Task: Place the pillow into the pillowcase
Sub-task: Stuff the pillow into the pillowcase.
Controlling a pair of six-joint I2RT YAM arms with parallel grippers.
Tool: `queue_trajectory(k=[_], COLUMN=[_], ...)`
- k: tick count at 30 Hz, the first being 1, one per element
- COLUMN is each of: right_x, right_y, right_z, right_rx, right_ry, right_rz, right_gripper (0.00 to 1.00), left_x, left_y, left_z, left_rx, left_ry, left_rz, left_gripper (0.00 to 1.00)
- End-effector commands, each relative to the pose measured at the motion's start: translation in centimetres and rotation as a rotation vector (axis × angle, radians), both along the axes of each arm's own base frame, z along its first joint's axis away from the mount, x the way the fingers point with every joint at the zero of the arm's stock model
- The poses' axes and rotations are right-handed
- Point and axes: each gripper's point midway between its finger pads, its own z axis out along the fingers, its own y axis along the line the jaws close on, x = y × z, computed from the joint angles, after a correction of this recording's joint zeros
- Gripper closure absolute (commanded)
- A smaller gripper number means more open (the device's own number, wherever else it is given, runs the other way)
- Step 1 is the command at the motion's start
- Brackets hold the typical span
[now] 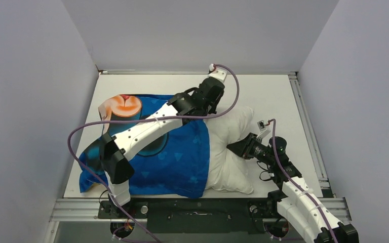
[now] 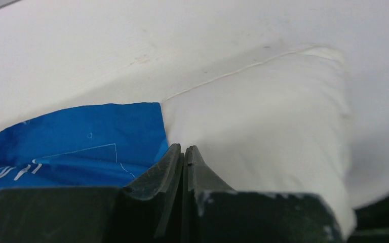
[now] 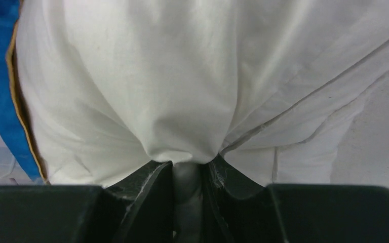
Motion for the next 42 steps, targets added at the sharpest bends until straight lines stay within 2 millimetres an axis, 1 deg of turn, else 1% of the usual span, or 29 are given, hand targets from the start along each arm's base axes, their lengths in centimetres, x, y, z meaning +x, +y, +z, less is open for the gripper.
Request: queue_trajectory(k=[1,5,8,12,14,15,17,18,20,22,23,24,27,28,30,32,33,35,38,40,41,42], right_x=[0.4,0.8,1.3,1.8,1.6,1.4,1.1,0.8,0.5,0.5,0.6,0.6,0.7,0.7,0.8,0.7,0.6,0.4,0.1,-0.2,-0.3,-0.3], right_y=[1.1,1.4,1.7,2.4,3.1,3.3,3.5,3.6,3.6,3.4,3.2,3.0,2.7,2.7,2.5,2.4,2.4,2.3,2.3,2.3,2.3,2.3], right_z=[2.1,2.1,2.9,4.6,5.6,5.9,6.5,6.6,6.4,5.6,5.3,4.9,4.2,3.9,3.2,2.6,2.3,1.9,1.4,1.1,1.0,0.9], right_rx=[0.031,0.051,0.076,0.124,0.146,0.156,0.182,0.192,0.192,0.161,0.147,0.136,0.128,0.127,0.123,0.119,0.119,0.121,0.121,0.119,0.118,0.118], right_ry=[-0.062,-0.062,-0.087,-0.133,-0.16,-0.173,-0.191,-0.198,-0.193,-0.177,-0.173,-0.168,-0.142,-0.131,-0.104,-0.079,-0.069,-0.058,-0.042,-0.033,-0.03,-0.029], right_rz=[0.051,0.055,0.055,0.078,0.118,0.135,0.155,0.163,0.171,0.155,0.143,0.131,0.106,0.099,0.084,0.074,0.072,0.069,0.072,0.076,0.077,0.077], right_gripper=[0.87,0.87,0.88,0.88,0.88,0.88,0.88,0.88,0.87,0.87,0.88,0.87,0.88,0.88,0.9,0.92,0.93,0.93,0.94,0.94,0.94,0.94], left_x=[-6.4,-10.7,-14.0,-18.0,-19.4,-19.8,-20.2,-20.4,-19.3,-17.3,-16.6,-15.8,-14.2,-13.9,-13.4,-13.4,-13.3,-13.5,-13.6,-13.7,-13.8,-13.9], left_y=[-7.0,-11.8,-15.5,-19.8,-21.2,-21.6,-21.7,-21.3,-19.5,-16.9,-15.5,-14.2,-9.5,-7.9,-4.6,-1.2,0.4,3.6,7.6,9.5,10.4,11.0], left_z=[11.5,12.9,13.4,12.2,11.6,11.5,12.0,12.5,12.5,12.2,12.0,11.4,9.7,8.9,7.8,6.7,6.2,4.8,2.3,-0.1,-1.9,-3.1], left_rx=[-0.345,-0.497,-0.586,-0.632,-0.648,-0.652,-0.674,-0.681,-0.603,-0.509,-0.466,-0.418,-0.272,-0.226,-0.148,-0.097,-0.084,-0.065,-0.061,-0.069,-0.067,-0.074], left_ry=[-0.201,-0.151,-0.09,0.005,0.057,0.069,0.067,0.053,0.006,-0.067,-0.096,-0.122,-0.152,-0.15,-0.152,-0.155,-0.16,-0.165,-0.137,-0.098,-0.072,-0.049], left_rz=[-0.245,-0.426,-0.55,-0.701,-0.767,-0.782,-0.806,-0.817,-0.746,-0.63,-0.593,-0.546,-0.419,-0.379,-0.29,-0.207,-0.163,-0.094,-0.009,0.022,0.04,0.044], left_gripper=[1.0,1.0,1.0,1.0,1.0,1.0,1.0,1.0,1.0,1.0,1.0,0.88,0.45,0.34,0.22,0.15,0.09,0.06,0.03,0.03,0.03,0.03])
